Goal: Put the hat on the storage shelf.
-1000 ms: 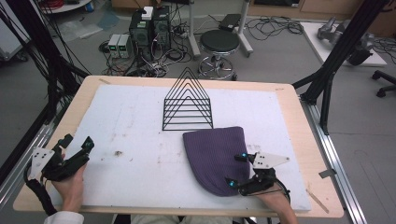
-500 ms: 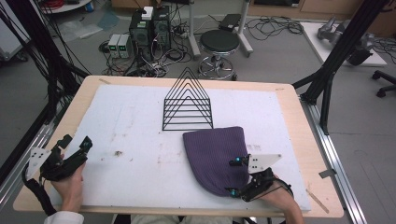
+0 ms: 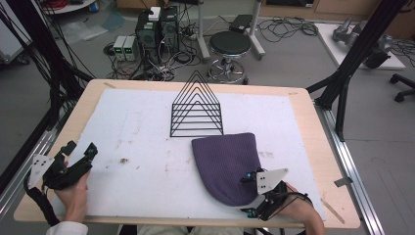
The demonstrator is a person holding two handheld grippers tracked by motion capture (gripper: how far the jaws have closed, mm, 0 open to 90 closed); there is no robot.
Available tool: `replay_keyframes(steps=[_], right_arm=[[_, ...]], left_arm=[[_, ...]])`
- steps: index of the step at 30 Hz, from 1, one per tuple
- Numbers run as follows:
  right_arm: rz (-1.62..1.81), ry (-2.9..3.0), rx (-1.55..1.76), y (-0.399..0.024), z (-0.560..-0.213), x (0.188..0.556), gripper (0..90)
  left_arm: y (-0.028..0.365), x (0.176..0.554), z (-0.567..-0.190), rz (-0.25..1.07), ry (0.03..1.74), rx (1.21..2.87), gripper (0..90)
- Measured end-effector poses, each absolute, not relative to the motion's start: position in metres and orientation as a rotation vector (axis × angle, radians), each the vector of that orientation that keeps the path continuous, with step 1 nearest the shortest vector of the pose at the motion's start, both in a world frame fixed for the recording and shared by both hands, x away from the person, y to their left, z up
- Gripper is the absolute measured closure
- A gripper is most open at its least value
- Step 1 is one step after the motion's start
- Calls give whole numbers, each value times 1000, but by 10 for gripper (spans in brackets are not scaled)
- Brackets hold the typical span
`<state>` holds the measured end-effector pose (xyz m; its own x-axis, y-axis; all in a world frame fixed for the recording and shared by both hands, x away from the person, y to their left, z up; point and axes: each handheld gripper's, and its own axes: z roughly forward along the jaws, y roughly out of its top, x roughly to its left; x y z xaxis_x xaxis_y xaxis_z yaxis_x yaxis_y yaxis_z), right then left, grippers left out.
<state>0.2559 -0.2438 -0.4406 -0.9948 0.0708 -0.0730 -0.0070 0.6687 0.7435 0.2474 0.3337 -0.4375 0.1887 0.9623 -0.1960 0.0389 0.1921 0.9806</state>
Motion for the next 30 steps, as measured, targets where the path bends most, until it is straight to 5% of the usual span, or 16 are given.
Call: replay_keyframes(steps=[11,17,19,23,30], right_arm=[[1158,2756,97,-247,-448,263,131],[1204,2761,123,-251,-449,263,283],[1210,2733,173,-253,-448,265,413],[1197,2698,217,-254,-447,266,532],[1140,2658,312,-250,-444,265,689]], left_arm=[[332,248,-438,916,1166,1169,238],[332,248,-437,917,1164,1168,237],[331,248,-437,912,1162,1169,237],[331,248,-438,911,1159,1174,237],[330,249,-438,908,1157,1175,237]])
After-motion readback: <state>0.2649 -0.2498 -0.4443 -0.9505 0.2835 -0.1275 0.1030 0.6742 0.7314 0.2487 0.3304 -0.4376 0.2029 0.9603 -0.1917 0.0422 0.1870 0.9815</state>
